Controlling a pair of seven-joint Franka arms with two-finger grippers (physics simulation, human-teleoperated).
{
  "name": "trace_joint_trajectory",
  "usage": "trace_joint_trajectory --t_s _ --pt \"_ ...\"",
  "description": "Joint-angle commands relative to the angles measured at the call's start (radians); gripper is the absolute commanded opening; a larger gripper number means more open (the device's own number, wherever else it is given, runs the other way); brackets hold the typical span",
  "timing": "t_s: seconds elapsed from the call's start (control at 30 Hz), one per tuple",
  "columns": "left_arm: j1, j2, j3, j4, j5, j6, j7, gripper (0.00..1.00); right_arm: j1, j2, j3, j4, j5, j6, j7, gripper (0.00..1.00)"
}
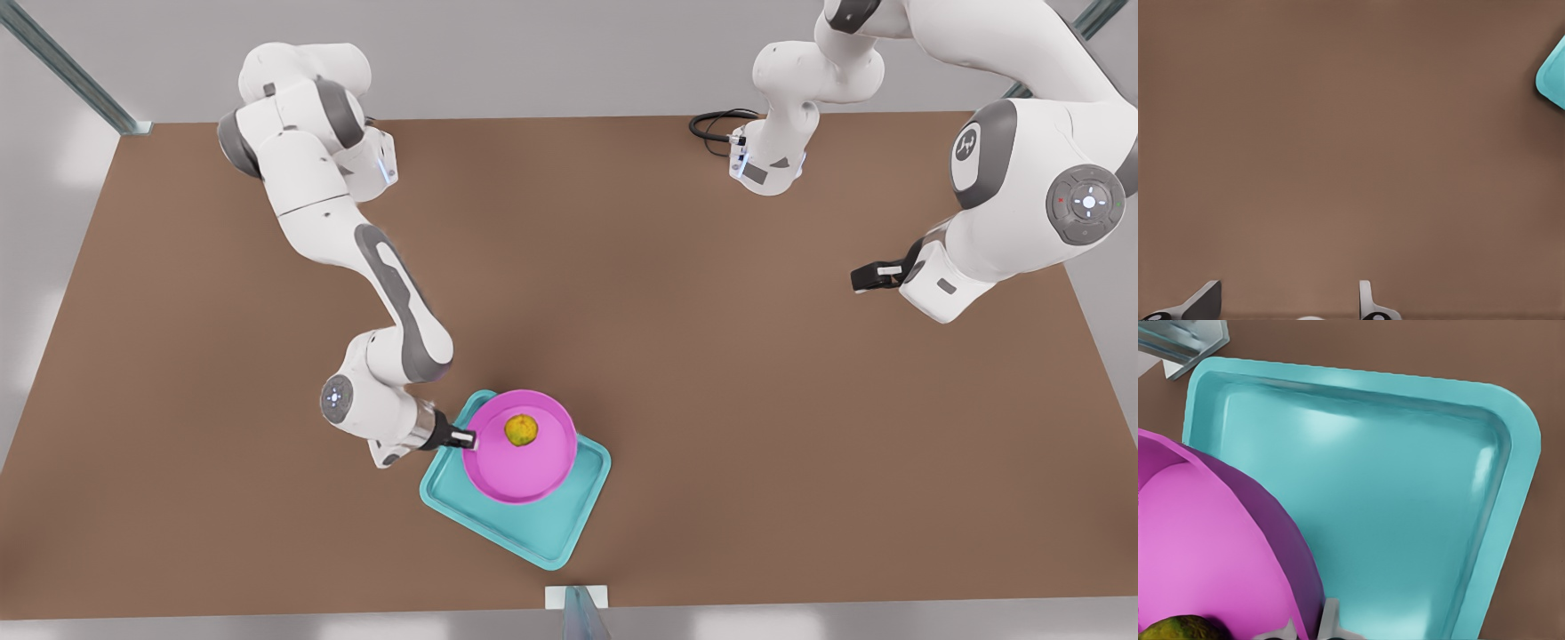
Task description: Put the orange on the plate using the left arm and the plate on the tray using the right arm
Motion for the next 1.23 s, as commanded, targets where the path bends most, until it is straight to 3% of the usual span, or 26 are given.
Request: trace_joint_trajectory --t_s 0.0,0.33,0.37,0.4,0.67,0.7,0.73,0.8,0.9,0.97,1.0,1.2 --pt "0.0 0.0 0.0 0.0 0.001 -0.003 0.005 1.0 -0.006 0.017 -0.012 0.013 -0.005 -0.022 0.018 0.21" --pt "0.0 -0.001 0.0 0.0 0.001 -0.003 0.005 1.0 -0.024 0.135 -0.018 0.145 -0.002 -0.024 0.03 0.21" --pt "0.0 -0.001 0.0 0.0 0.001 -0.003 0.005 1.0 -0.024 0.134 -0.018 0.145 -0.002 -0.024 0.024 0.35" --pt "0.0 0.0 0.0 0.0 0.001 -0.003 0.005 1.0 -0.024 0.135 -0.018 0.145 -0.002 -0.022 0.022 1.0" --pt "-0.001 -0.001 0.005 0.0 0.001 -0.003 -0.006 1.0 -0.026 0.078 -0.03 0.139 -0.032 -0.062 0.015 1.0" --pt "0.0 0.0 0.005 0.0 -0.001 -0.003 -0.008 1.0 -0.024 0.069 -0.069 0.148 -0.171 -0.179 -0.017 1.0" --pt "0.0 0.005 0.006 0.007 -0.003 -0.01 -0.008 1.0 -0.029 0.064 -0.072 0.149 -0.52 -0.272 -0.185 1.0" --pt "0.0 0.017 0.005 0.037 -0.004 -0.038 -0.008 1.0 -0.144 0.051 -0.076 0.427 -0.556 -0.723 -0.428 1.0" --pt "0.0 0.019 0.005 0.042 -0.004 -0.04 -0.008 1.0 -0.194 -0.155 -0.118 0.479 -0.635 -0.961 -0.492 1.0" --pt "0.0 0.019 0.005 0.042 -0.009 -0.04 -0.008 1.0 -0.257 -0.513 -0.109 0.205 -0.626 -0.927 -0.482 1.0" --pt "0.0 0.02 0.005 0.042 -0.013 -0.041 -0.008 1.0 -0.269 -0.613 -0.109 0.113 -0.629 -0.927 -0.481 1.0" --pt "0.002 0.033 0.006 0.042 -0.012 -0.053 -0.009 1.0 -0.294 -0.669 -0.106 0.05 -0.629 -0.932 -0.442 1.0"
